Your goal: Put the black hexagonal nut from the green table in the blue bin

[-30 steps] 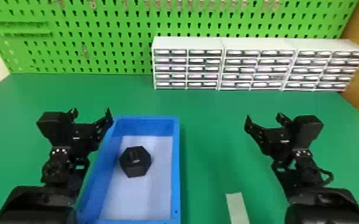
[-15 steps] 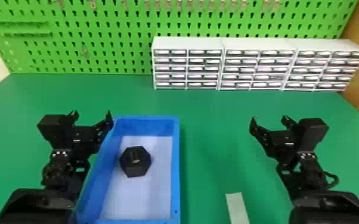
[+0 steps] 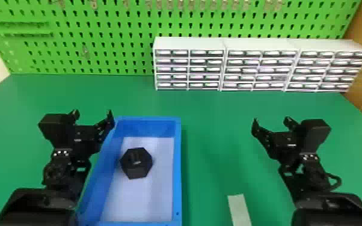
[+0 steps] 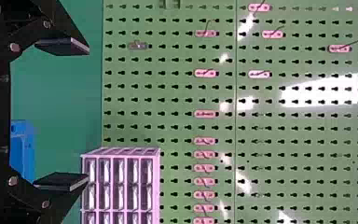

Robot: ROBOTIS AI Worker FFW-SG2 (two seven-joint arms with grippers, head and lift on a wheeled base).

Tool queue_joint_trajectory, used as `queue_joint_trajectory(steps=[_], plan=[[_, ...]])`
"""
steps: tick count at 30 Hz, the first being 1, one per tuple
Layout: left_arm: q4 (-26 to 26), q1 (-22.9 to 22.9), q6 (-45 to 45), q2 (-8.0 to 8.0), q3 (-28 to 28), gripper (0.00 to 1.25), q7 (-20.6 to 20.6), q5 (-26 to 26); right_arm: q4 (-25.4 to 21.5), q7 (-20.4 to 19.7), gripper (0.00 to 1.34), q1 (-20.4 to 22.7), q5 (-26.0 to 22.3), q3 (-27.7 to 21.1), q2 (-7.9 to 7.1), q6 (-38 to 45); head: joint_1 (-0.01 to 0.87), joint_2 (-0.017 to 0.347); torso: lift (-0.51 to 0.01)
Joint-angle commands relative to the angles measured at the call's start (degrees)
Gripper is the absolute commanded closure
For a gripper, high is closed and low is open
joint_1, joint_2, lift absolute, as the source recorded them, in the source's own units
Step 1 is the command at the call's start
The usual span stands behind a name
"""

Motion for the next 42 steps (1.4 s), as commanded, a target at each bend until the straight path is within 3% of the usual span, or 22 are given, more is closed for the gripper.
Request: queue_joint_trajectory(steps=[1, 21, 42], plan=[[0.0, -0.4, 0.0, -0.02, -0.2, 0.30, 0.0, -0.3, 0.0, 0.0, 0.30, -0.1, 0.0, -0.3, 0.05, 0.0, 0.686, 0.052, -0.097], [-1.5, 0.7, 0.0, 0.07, 1.2, 0.30, 0.0, -0.9, -0.1, -0.1, 0.30, -0.2, -0.3, -1.0, 0.05, 0.2, 0.686, 0.052, -0.097], [-4.8, 2.8, 2.0, 0.07, 6.9, 0.30, 0.0, -2.7, -0.2, -0.1, 0.30, -0.3, -0.2, -1.7, 0.05, 0.8, 0.686, 0.052, -0.097]])
